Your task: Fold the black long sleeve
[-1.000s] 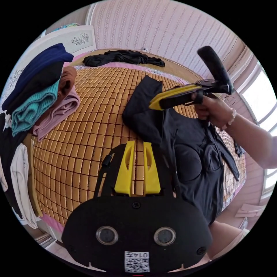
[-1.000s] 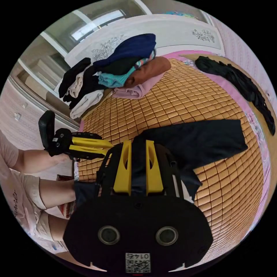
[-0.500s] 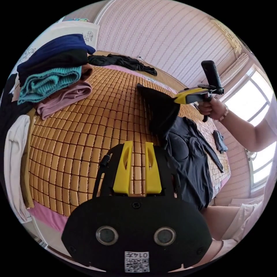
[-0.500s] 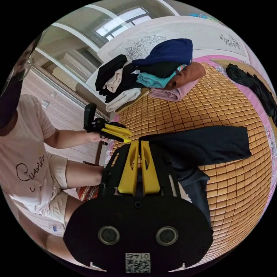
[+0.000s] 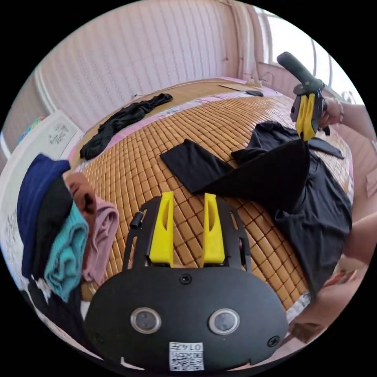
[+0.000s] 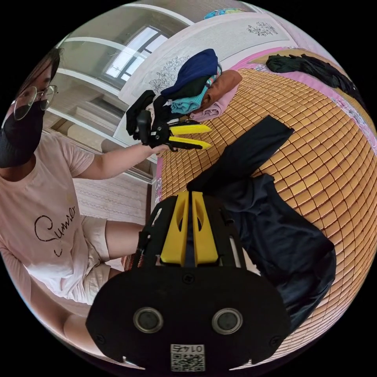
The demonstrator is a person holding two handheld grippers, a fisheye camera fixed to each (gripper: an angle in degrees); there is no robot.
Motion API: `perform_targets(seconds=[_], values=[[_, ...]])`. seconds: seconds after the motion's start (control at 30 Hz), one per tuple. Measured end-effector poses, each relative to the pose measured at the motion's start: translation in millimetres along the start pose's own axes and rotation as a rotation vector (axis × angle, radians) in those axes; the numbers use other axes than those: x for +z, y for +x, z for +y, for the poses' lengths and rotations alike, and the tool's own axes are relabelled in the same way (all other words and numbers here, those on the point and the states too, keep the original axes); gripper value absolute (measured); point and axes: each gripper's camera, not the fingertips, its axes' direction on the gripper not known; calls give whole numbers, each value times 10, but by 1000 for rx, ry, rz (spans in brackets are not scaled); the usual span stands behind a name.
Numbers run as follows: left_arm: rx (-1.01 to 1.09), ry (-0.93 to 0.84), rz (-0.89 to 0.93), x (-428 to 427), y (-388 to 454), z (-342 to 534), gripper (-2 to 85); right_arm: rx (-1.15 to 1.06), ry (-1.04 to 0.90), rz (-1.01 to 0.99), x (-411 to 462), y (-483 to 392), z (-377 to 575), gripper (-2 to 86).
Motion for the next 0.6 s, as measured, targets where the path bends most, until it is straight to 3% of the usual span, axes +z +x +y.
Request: perform_targets(seconds=[0.1, 0.17, 0.3, 0.6], values=[[336, -164, 69, 374, 136, -233, 118, 8, 31, 57, 19, 100, 0, 5], [394, -153, 122, 389, 127, -309, 63, 15, 40, 74, 44, 173, -24, 5], [263, -306, 171, 314, -80, -365, 2, 51, 104, 136, 73, 353, -153, 5], [-82, -446, 265, -937, -430, 562, -7, -57, 97, 155, 668, 624, -1133, 10]])
